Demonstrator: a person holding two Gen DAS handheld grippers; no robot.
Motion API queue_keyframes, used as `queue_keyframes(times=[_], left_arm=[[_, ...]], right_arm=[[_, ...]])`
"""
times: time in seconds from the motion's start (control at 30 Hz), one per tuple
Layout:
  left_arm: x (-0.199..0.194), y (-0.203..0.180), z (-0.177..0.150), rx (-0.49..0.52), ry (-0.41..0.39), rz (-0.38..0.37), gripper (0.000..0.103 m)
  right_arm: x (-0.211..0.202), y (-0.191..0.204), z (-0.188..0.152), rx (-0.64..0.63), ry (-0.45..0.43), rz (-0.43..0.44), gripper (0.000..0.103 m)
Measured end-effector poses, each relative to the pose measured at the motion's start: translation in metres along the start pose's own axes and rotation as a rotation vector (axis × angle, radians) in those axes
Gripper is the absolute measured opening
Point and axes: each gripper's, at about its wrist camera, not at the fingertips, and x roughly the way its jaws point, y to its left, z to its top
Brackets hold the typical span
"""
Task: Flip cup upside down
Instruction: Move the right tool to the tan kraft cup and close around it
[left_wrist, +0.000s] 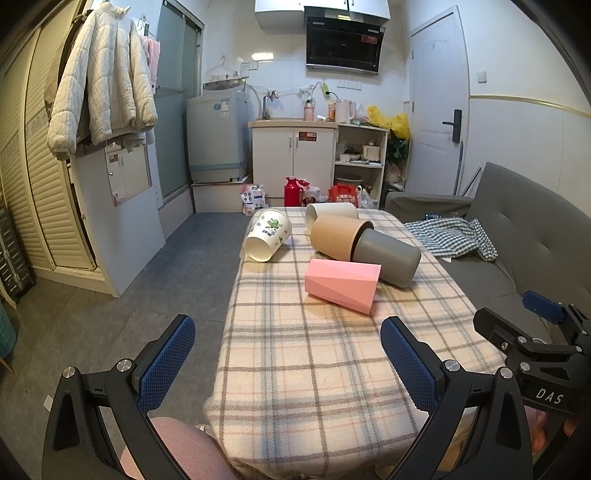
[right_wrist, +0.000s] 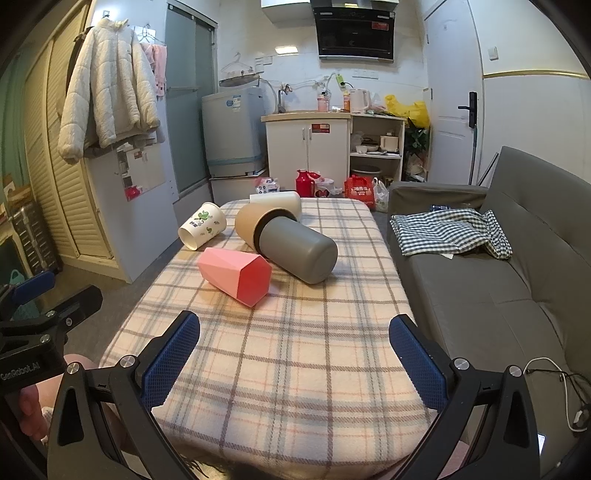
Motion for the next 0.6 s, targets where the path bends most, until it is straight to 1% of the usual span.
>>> queue_keyframes(times=[0.07,0.1,0.17,0.23,0.3,0.33,0.4,0.5,0.53,0.6], left_arm=[[0.002,-0.002,0.0,-0.004,0.004,0.001,0.103],[0.005,-0.001,0.001,-0.006,0.004,0.002,0.103],[0.008,0.002,0.005,-0.006,0.009,0.018,0.103],[0.012,0.005,0.01,-0.009,0.019,0.022,0.103],[0.017,0.008,0.017,-0.027,0.029,0.015,0.103],[0.021,0.011,0.02,-0.037,0.039,0.006,0.103],[0.031,0.014,0.027,-0.05,0.063,0.005,0.103],[0.053,0.019,0.037,-0.057,0.125,-0.004,0.103],[0.063,0.022,0.041,-0.059,0.142,-0.001,0.103],[0.076,0.024,0.046,-0.061,0.151,0.009,0.103]], right_arm=[[0.001,0.004,0.0,-0.006,0.004,0.002,0.103],[0.001,-0.005,0.008,-0.008,0.01,0.01,0.103],[0.002,-0.004,0.012,-0.016,0.009,0.013,0.103],[0.007,-0.003,0.019,-0.031,0.035,0.008,0.103],[0.016,-0.002,0.029,-0.035,0.062,0.048,0.103],[0.02,-0.003,0.035,-0.039,0.069,0.054,0.103],[0.028,-0.004,0.049,-0.061,0.072,0.04,0.103],[0.047,-0.004,0.073,-0.098,0.072,0.032,0.103],[0.056,-0.005,0.082,-0.11,0.082,0.034,0.103],[0.076,-0.006,0.1,-0.127,0.117,0.06,0.103]])
